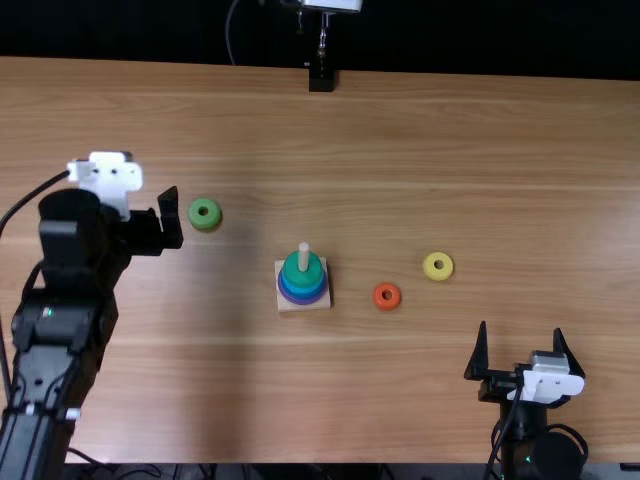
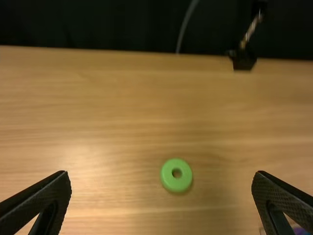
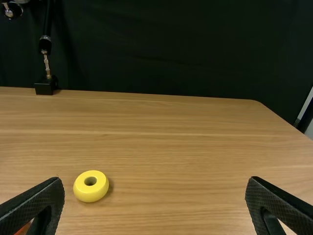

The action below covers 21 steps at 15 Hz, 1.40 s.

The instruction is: Build the Hanoi tower: stack the rings onto the peg from bottom to top in this color order: purple, dark blue, light blue, dark green, light green, yellow, orange.

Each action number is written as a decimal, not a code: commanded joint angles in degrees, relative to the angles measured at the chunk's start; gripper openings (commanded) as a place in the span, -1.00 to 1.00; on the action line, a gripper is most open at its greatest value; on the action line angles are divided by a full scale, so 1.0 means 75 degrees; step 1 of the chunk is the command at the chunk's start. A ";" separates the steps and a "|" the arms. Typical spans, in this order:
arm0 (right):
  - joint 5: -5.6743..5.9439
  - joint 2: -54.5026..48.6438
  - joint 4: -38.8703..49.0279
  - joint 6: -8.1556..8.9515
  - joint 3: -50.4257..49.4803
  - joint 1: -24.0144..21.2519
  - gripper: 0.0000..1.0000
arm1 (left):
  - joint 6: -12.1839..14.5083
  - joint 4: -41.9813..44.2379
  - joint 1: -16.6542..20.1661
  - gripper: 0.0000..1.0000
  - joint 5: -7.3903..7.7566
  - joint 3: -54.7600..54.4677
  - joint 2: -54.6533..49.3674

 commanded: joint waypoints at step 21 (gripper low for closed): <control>0.0030 -0.0092 0.0030 0.0002 -0.0106 -0.0050 1.00 | 0.1468 -0.2974 -0.0846 1.00 0.0197 0.4057 0.5642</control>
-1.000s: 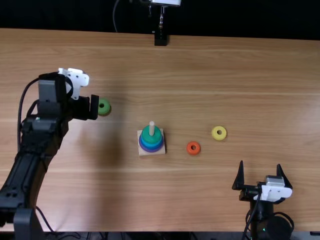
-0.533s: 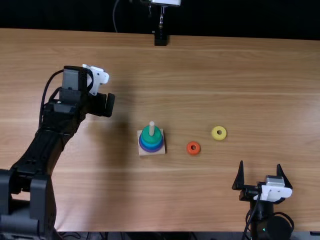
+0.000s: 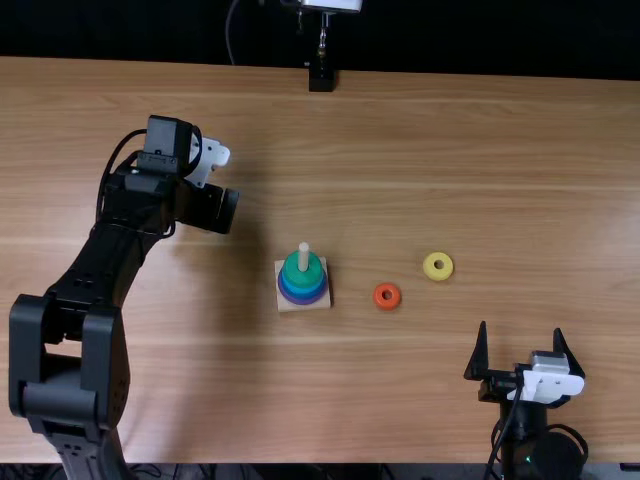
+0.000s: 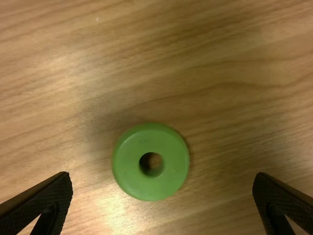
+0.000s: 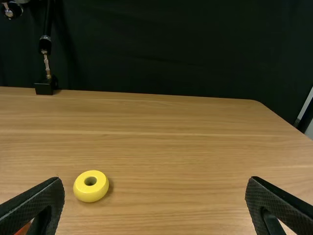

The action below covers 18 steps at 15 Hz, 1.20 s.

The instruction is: Build the Hanoi tower: stack the rings onto the peg from bottom to top in this color order: purple, dark blue, light blue, dark green, light green, yellow, orange.

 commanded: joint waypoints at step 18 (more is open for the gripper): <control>0.0033 -0.0092 0.0027 0.0005 -0.0106 -0.0050 1.00 | 0.0098 0.0028 -0.0115 1.00 0.0056 0.0488 0.0930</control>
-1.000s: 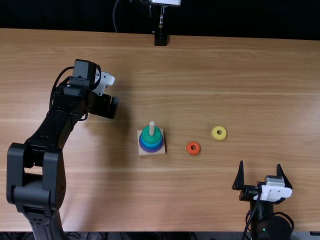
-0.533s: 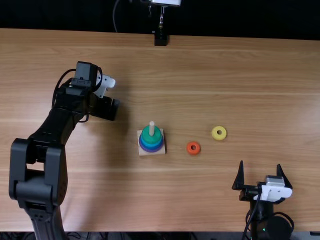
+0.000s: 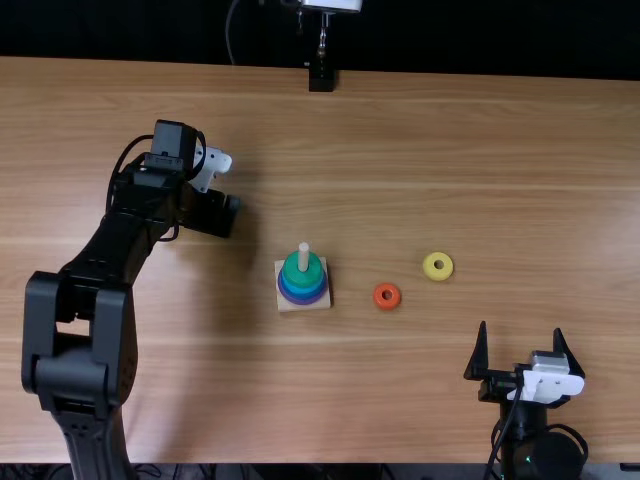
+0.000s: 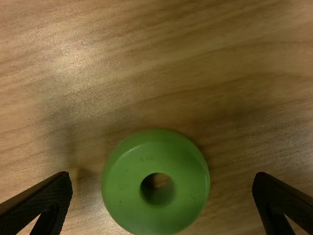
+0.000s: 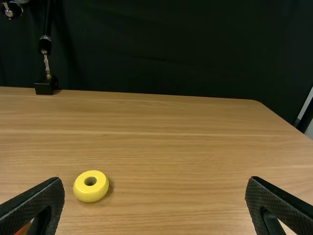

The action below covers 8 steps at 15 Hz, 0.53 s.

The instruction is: Build the Hanoi tower: stack the rings onto the peg from bottom to top in this color order: purple, dark blue, light blue, dark green, light green, yellow, orange.

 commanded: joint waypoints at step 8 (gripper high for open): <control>0.0024 -0.0092 0.0019 0.0008 -0.0106 -0.0050 1.00 | 0.0140 0.0004 -0.0115 -0.41 0.0045 0.0249 0.0179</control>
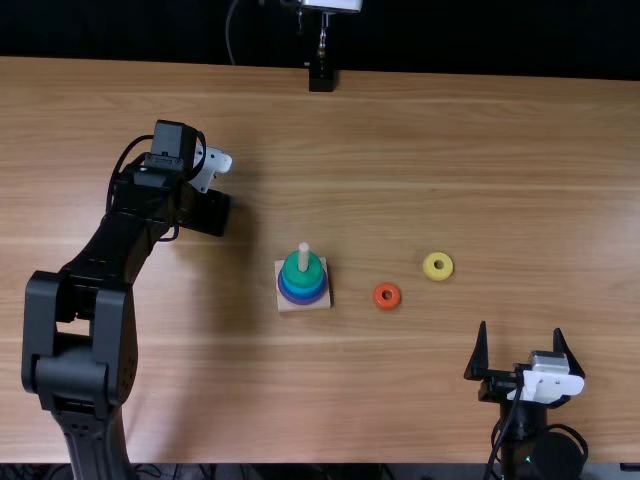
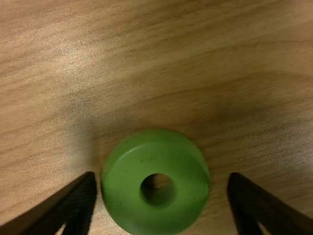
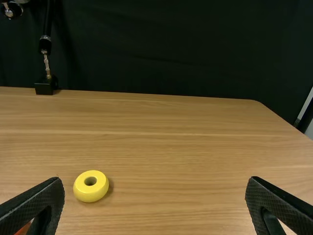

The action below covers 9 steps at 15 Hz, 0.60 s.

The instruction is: Build the Hanoi tower: stack the rings onto the peg from bottom to top in this color order: purple, dark blue, light blue, dark green, light green, yellow, orange.

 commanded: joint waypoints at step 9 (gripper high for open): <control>0.0027 -0.0092 0.0016 0.0005 -0.0106 -0.0050 1.00 | 0.0114 -0.0083 -0.0139 -1.00 -0.0897 0.0249 -0.0085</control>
